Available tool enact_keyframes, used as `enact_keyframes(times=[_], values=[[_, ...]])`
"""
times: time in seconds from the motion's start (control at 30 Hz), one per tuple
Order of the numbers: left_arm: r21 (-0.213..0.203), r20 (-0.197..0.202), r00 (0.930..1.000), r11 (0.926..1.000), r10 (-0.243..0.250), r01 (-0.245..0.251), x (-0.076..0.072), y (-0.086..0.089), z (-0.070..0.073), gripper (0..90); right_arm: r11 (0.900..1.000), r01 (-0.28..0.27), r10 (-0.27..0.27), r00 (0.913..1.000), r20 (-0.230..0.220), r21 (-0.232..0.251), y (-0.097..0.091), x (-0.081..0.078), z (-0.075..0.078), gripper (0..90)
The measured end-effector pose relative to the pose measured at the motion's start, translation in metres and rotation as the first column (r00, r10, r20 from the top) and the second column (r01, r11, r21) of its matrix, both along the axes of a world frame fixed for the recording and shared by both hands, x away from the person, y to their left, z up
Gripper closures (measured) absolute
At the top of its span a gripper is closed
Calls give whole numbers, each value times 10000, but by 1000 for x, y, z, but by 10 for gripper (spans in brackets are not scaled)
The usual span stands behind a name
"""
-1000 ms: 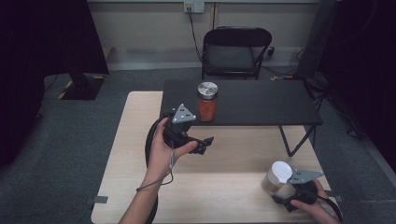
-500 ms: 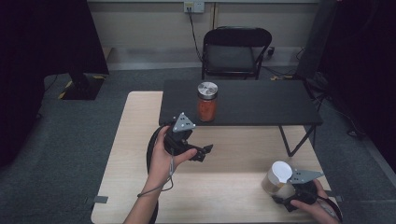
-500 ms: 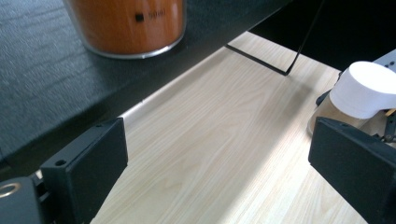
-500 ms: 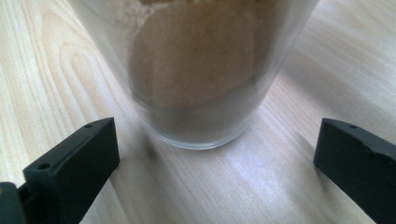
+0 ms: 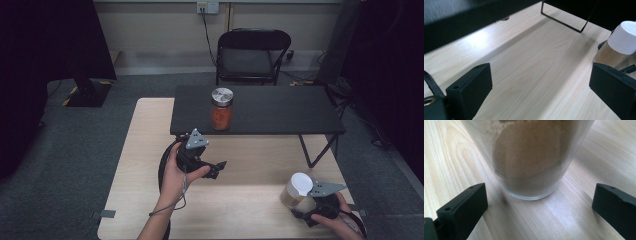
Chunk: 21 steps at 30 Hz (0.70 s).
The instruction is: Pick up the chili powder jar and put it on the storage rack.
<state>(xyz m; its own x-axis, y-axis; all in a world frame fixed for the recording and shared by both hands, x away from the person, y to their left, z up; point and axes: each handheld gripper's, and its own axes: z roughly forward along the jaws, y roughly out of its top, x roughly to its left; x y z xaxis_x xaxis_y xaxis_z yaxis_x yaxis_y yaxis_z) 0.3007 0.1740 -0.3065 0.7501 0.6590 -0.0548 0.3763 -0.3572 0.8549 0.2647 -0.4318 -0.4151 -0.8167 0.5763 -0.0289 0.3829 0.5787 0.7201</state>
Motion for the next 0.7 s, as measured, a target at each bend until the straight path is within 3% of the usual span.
enact_keyframes(times=[0.7], values=[[84, -400, 9990, 9998, 180, -176, 0, 2, -31, 44, 10000, 2, -2, 10000, -1, 1, 0, 0, 0, 0]])
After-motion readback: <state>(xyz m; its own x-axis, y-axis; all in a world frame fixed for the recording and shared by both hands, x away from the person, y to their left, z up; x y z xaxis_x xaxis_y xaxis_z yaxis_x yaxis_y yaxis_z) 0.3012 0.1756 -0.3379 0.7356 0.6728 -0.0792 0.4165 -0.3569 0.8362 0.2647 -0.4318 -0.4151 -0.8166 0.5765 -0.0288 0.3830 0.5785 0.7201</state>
